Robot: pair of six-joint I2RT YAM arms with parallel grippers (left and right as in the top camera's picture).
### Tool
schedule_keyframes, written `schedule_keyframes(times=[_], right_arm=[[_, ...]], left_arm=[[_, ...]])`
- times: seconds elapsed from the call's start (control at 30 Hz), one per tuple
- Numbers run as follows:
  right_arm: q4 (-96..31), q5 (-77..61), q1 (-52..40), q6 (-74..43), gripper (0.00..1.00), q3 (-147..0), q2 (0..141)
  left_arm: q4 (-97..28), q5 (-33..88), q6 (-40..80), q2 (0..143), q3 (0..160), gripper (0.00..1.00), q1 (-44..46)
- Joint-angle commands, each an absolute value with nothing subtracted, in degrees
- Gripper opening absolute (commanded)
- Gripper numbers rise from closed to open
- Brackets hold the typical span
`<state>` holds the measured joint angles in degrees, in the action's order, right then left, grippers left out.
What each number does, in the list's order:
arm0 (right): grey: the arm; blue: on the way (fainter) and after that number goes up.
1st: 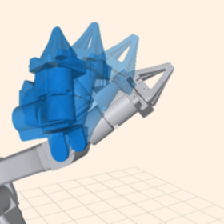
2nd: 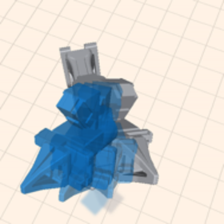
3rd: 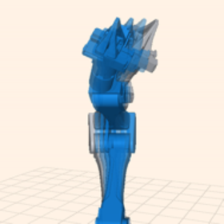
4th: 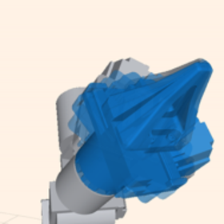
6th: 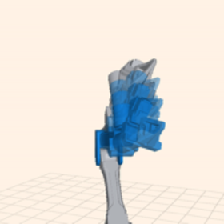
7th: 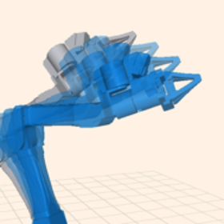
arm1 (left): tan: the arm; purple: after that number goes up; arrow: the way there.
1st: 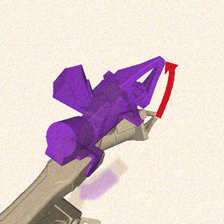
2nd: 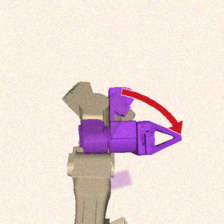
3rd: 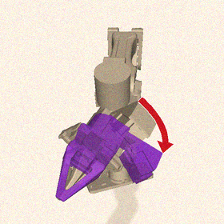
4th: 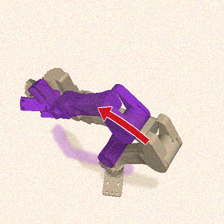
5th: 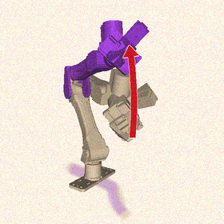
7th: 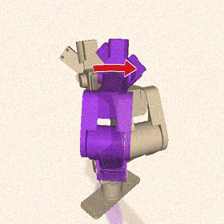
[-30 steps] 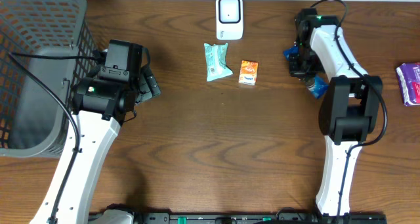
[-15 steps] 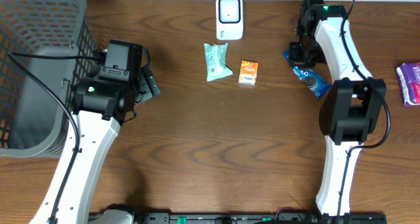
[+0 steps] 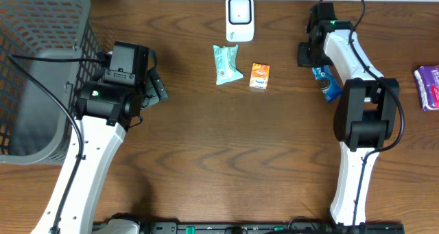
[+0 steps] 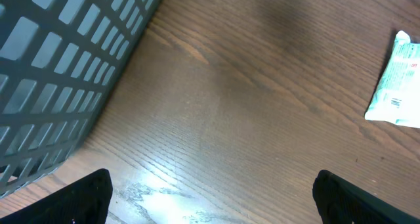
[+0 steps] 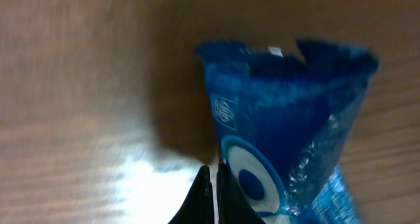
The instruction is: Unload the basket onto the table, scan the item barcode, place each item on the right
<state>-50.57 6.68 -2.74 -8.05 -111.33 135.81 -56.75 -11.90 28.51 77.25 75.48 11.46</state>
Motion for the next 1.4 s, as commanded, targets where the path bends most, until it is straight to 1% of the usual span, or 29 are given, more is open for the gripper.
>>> schedule_keyframes(times=[0.0, 0.07, 0.13, 0.17, 0.23, 0.27, 0.3, 0.33, 0.43, 0.57, 0.7, 0.77, 0.87, 0.93, 0.97, 1.0, 1.07, 1.1, 1.13, 1.17, 1.23, 1.27, 1.3, 1.33, 1.37], right_arm=[[-51.03, 11.94, -2.57, -7.40, 0.01, -114.21, 135.26], [-54.59, 11.92, -2.72, -7.44, 0.03, -117.73, 135.20], [-60.12, 11.88, -2.76, -7.88, 0.16, -123.17, 135.20], [-63.16, 11.88, -2.63, -7.86, 0.31, -125.54, 135.20], [-67.33, 11.44, -1.89, -6.52, 0.56, -127.83, 135.20], [-68.55, 10.66, -1.41, -4.45, 0.65, -127.98, 135.20], [-69.97, 9.67, -0.78, -1.43, 0.70, -127.96, 135.20], [-71.18, 9.28, -0.01, 0.97, 0.77, -127.52, 135.24], [-71.46, 8.97, 2.22, 1.43, 0.80, -123.52, 135.26], [-64.71, 3.51, 5.34, 1.67, 0.80, -116.53, 135.33], [-59.16, -10.59, 7.55, 4.34, 0.77, -112.05, 135.33], [-57.74, -15.99, 7.99, 6.33, 0.77, -110.61, 135.33], [-56.58, -18.52, 7.94, 7.62, 0.78, -108.44, 135.33], [-56.49, -18.35, 7.90, 7.57, 0.62, -107.74, 135.33], [-56.51, -18.35, 7.97, 7.05, 0.52, -107.74, 135.33], [-56.51, -18.37, 7.99, 5.93, 0.46, -107.79, 135.33], [-56.51, -18.39, 7.88, 4.71, 0.28, -107.79, 135.33], [-56.53, -18.52, 7.84, 4.05, 0.19, -107.79, 135.33], [-56.60, -18.79, 7.79, 2.24, 0.04, -107.79, 135.33], [-56.71, -19.31, 7.79, 1.10, 0.01, -107.79, 135.33], [-57.41, -25.06, 7.84, -0.78, 0.01, -107.79, 135.33], [-57.71, -30.52, 7.84, -0.84, 0.01, -107.79, 135.33], [-57.87, -39.11, 7.84, -1.52, 0.01, -107.79, 135.33], [-57.76, -44.36, 7.84, -3.11, 0.01, -107.79, 135.33], [-57.08, -53.15, 7.84, -6.61, 0.01, -107.79, 135.33]], left_arm=[[-56.95, -11.57, 28.99, 77.36, 75.59, 0.98, 11.27], [-56.95, -11.57, 28.99, 77.36, 75.59, 0.98, 11.27], [-56.95, -11.57, 28.99, 77.36, 75.59, 0.98, 11.27], [-56.95, -11.57, 28.99, 77.36, 75.59, 0.98, 11.27], [-56.95, -11.55, 28.99, 77.36, 75.59, 0.98, 11.27], [-56.95, -11.57, 28.99, 77.36, 75.59, 0.98, 11.27], [-56.95, -11.57, 28.99, 77.36, 75.59, 0.98, 11.27], [-56.95, -11.57, 28.99, 77.36, 75.59, 0.98, 11.27], [-56.95, -11.57, 28.99, 77.36, 75.59, 0.98, 11.27], [-56.95, -11.57, 28.99, 77.36, 75.59, 0.98, 11.27], [-56.95, -11.57, 28.99, 77.36, 75.59, 0.98, 11.27], [-56.95, -11.57, 28.99, 77.36, 75.59, 0.98, 11.27], [-56.95, -11.55, 28.99, 77.36, 75.59, 0.98, 11.27], [-56.95, -11.57, 28.99, 77.36, 75.59, 0.98, 11.27], [-56.95, -11.57, 28.99, 77.36, 75.59, 0.98, 11.27], [-56.95, -11.57, 28.99, 77.36, 75.59, 0.98, 11.27], [-56.95, -11.57, 28.99, 77.36, 75.59, 0.98, 11.27], [-56.95, -11.57, 28.99, 77.36, 75.59, 0.98, 11.27], [-56.95, -11.57, 28.99, 77.36, 75.59, 0.98, 11.27], [-56.95, -11.57, 28.99, 77.36, 75.59, 0.98, 11.27], [-56.95, -11.57, 28.99, 77.36, 75.59, 0.98, 11.27], [-56.95, -11.57, 28.99, 77.36, 75.59, 0.98, 11.27], [-56.95, -11.57, 28.99, 77.36, 75.59, 0.98, 11.27], [-56.95, -11.57, 28.99, 77.36, 75.59, 0.98, 11.27], [-56.95, -11.57, 28.99, 77.36, 75.59, 0.98, 11.27]])
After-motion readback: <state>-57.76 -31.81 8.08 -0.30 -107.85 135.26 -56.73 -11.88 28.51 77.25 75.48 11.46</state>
